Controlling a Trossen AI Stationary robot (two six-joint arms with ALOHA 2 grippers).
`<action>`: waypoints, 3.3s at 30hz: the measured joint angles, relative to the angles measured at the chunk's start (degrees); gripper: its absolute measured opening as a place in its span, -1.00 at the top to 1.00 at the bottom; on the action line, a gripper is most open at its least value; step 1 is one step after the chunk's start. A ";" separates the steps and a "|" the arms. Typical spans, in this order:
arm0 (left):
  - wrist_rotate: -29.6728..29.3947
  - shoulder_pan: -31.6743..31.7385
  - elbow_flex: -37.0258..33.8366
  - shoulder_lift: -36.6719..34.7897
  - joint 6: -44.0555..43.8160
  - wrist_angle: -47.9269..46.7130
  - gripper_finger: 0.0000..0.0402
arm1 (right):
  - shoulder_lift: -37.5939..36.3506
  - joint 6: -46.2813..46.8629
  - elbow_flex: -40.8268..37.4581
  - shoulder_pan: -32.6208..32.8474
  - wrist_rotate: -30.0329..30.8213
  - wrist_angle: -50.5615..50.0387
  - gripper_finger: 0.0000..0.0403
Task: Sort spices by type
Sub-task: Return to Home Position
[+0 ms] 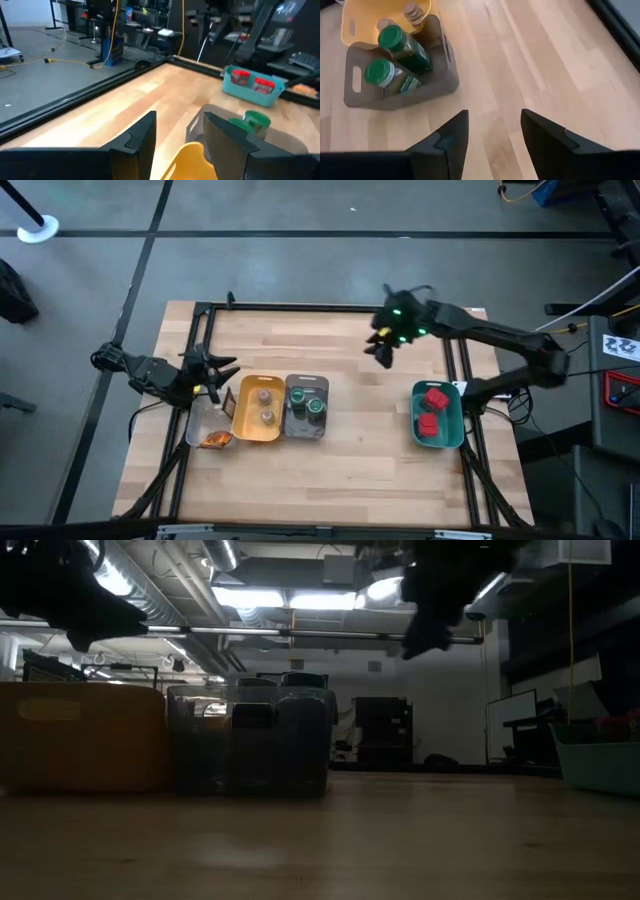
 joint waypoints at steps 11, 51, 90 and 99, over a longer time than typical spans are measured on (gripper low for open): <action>-0.63 -0.02 -7.11 -0.01 -2.21 5.12 0.26 | -34.19 7.85 -31.62 -4.61 -0.02 17.47 0.10; -17.02 9.75 -8.84 0.24 -0.46 9.79 0.26 | -77.75 14.41 -66.18 -5.03 2.90 36.91 0.10; 39.95 14.58 -13.58 0.15 23.51 26.19 0.26 | -77.42 9.21 -66.29 -5.02 7.61 36.04 0.10; 49.23 20.29 -13.54 0.66 18.34 24.71 0.26 | -77.42 9.21 -66.29 -5.01 7.62 36.04 0.10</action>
